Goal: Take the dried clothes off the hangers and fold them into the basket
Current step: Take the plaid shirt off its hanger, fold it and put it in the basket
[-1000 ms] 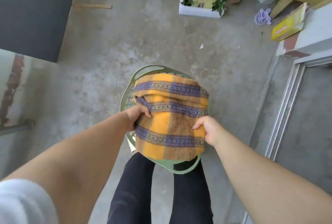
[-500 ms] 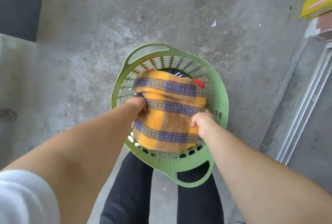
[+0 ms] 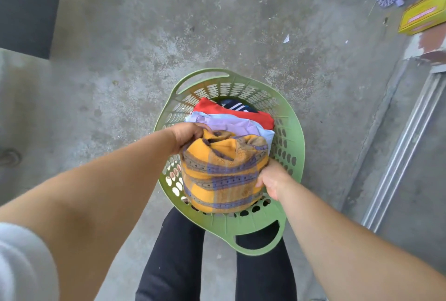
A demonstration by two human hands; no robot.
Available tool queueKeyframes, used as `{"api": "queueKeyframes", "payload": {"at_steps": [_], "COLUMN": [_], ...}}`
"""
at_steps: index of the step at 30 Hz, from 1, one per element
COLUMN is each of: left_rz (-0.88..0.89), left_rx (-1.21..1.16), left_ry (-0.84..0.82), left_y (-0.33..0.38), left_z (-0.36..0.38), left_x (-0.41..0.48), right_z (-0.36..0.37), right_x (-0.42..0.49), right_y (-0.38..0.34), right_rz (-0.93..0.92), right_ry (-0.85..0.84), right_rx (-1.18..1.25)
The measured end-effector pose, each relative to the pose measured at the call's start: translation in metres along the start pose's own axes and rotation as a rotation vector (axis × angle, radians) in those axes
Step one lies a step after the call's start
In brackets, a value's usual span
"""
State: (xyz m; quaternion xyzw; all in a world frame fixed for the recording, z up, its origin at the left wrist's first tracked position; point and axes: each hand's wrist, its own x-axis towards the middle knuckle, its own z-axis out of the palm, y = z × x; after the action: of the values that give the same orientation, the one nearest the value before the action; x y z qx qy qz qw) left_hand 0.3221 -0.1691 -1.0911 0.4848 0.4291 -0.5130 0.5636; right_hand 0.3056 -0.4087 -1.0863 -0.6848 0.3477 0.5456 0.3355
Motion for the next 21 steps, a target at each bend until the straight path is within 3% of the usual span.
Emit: {"api": "queueKeyframes", "payload": {"at_steps": [4,10,13,15,17,19,21], "left_rz": [0.088,0.133,0.363,0.664,0.864,0.833,0.636], "left_rx": [0.046,-0.012,0.145,0.424,0.817,1.237,1.479], "left_ry": [0.052,0.426,0.596,0.766,0.776,0.577,0.428], "left_y": [0.028,0.033,0.014,-0.011,-0.037,-0.053,-0.054], "left_z": [0.017,0.01,0.015,0.023,0.033,0.04,0.042], "left_x": [-0.008,0.002,-0.008,-0.017,-0.02,-0.019,-0.013], "right_z": [-0.001,0.0,0.005,0.005,0.009,0.018,0.026], "right_x": [0.004,0.003,0.002,-0.004,-0.014,-0.023,-0.026], "right_y": [-0.01,-0.028,-0.029,-0.028,-0.025,-0.022,-0.02], "right_rz": [0.123,0.276,0.236,0.048,-0.37,-0.791,-0.951], "right_ry": [0.087,0.25,0.386,0.606,0.704,0.623,0.411], "right_rx": [0.074,0.223,0.172,-0.133,-0.459,-0.757,-1.062]}}
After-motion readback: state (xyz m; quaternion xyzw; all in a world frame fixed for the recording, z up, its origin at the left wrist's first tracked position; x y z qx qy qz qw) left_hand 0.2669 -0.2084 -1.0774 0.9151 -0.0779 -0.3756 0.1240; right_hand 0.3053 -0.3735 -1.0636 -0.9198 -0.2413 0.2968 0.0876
